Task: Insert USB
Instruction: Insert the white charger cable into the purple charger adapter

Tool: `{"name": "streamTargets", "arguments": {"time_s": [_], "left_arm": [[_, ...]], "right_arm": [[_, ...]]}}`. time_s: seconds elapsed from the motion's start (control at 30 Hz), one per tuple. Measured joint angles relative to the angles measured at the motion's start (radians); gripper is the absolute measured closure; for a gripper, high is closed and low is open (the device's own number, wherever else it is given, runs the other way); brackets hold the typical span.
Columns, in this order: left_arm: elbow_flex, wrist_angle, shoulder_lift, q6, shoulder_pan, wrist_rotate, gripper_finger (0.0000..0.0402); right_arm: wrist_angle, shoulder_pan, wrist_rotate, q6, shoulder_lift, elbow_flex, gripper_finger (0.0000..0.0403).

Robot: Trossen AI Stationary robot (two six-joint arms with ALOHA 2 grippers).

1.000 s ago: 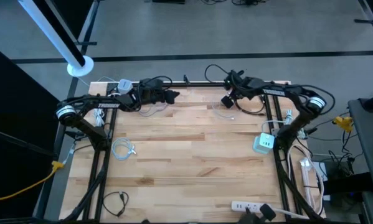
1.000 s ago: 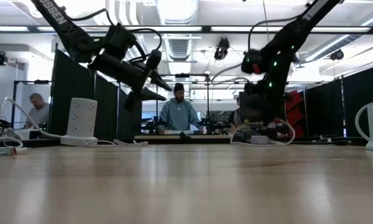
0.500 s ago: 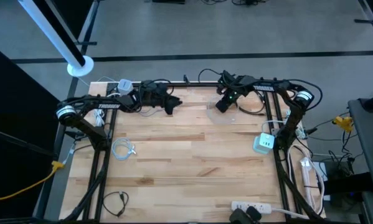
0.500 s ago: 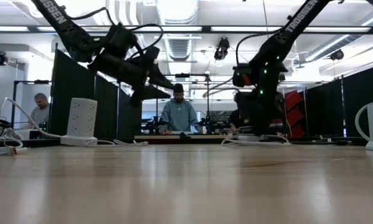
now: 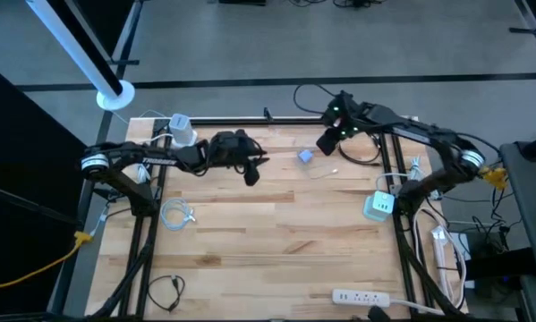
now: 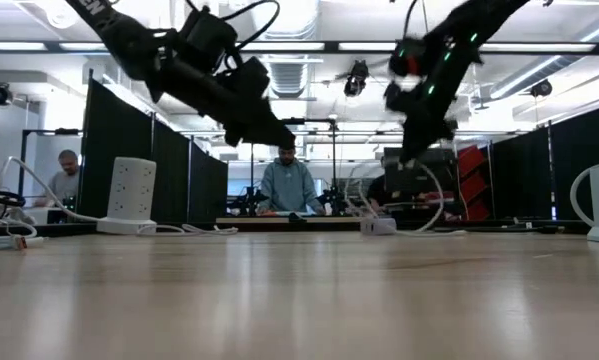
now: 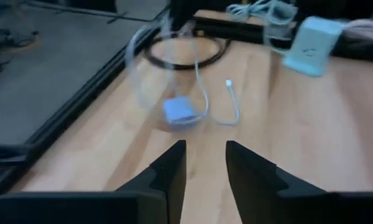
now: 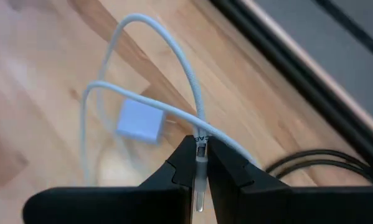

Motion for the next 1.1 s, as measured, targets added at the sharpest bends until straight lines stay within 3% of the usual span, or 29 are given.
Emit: {"name": "streamTargets", "arguments": {"time_s": [0.2,0.33,0.83,1.1], "left_arm": [[0.052,-0.030,0.017,0.167,0.027,0.002,0.0324],[0.139,-0.063,0.105,0.263,0.037,0.007,0.0333],[0.961,-0.733,0.633,0.169,0.037,0.022,0.0333],[1.222,-0.866,0.842,0.085,0.015,0.031,0.0336]], "right_arm": [[-0.101,0.062,-0.091,-0.096,-0.249,0.000,0.0389],[-0.094,0.111,-0.162,-0.052,-0.377,0.000,0.0389],[-0.178,0.239,-0.159,0.201,-0.503,0.000,0.0389],[-0.207,0.269,-0.159,0.224,-0.500,-0.001,0.0389]]}}
